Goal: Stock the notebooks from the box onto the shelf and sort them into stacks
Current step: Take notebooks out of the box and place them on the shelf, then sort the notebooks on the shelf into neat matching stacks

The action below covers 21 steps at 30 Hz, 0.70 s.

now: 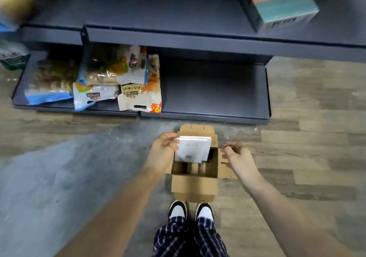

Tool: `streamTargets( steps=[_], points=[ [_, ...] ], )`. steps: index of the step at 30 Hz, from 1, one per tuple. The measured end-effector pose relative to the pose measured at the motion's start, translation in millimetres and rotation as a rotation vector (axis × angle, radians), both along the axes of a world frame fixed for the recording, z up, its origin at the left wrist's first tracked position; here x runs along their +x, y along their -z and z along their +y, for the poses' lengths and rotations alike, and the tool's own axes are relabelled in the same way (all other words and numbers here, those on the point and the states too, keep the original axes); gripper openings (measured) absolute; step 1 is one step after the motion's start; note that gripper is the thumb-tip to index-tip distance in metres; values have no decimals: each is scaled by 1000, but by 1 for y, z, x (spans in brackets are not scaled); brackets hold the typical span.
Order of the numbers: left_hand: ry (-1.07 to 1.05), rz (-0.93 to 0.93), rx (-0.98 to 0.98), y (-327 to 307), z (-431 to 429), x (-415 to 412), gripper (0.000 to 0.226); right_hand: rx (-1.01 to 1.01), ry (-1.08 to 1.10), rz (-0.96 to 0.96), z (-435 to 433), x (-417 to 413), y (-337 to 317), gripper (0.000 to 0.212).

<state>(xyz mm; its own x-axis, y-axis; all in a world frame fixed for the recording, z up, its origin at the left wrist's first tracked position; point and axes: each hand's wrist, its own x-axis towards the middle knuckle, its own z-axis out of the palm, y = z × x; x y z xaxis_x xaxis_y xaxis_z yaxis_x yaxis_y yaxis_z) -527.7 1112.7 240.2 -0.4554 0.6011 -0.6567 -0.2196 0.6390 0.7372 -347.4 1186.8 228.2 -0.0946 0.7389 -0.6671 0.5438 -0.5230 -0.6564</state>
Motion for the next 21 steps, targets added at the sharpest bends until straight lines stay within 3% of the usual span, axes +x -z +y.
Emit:
streamTargets(
  steps=[1, 4, 10, 12, 17, 21],
  points=[
    [4, 12, -3, 26, 3, 0, 21, 14, -10, -17, 1, -1, 27, 6],
    [27, 90, -54, 100, 13, -3, 15, -11, -11, -50, 9, -3, 105, 34],
    [-33, 124, -165, 216, 38, 1, 12, -137, 164, 29, 24, -18, 225, 31],
    [-57, 126, -192, 244, 44, 2, 26, -203, 229, 40, 26, -19, 252, 30],
    [-132, 41, -217, 284, 59, 3, 21, -181, 197, 10, 28, -23, 296, 32],
    [-154, 35, -249, 291, 68, 3, 40, -247, 295, 76, 32, -32, 302, 27]
  ],
)
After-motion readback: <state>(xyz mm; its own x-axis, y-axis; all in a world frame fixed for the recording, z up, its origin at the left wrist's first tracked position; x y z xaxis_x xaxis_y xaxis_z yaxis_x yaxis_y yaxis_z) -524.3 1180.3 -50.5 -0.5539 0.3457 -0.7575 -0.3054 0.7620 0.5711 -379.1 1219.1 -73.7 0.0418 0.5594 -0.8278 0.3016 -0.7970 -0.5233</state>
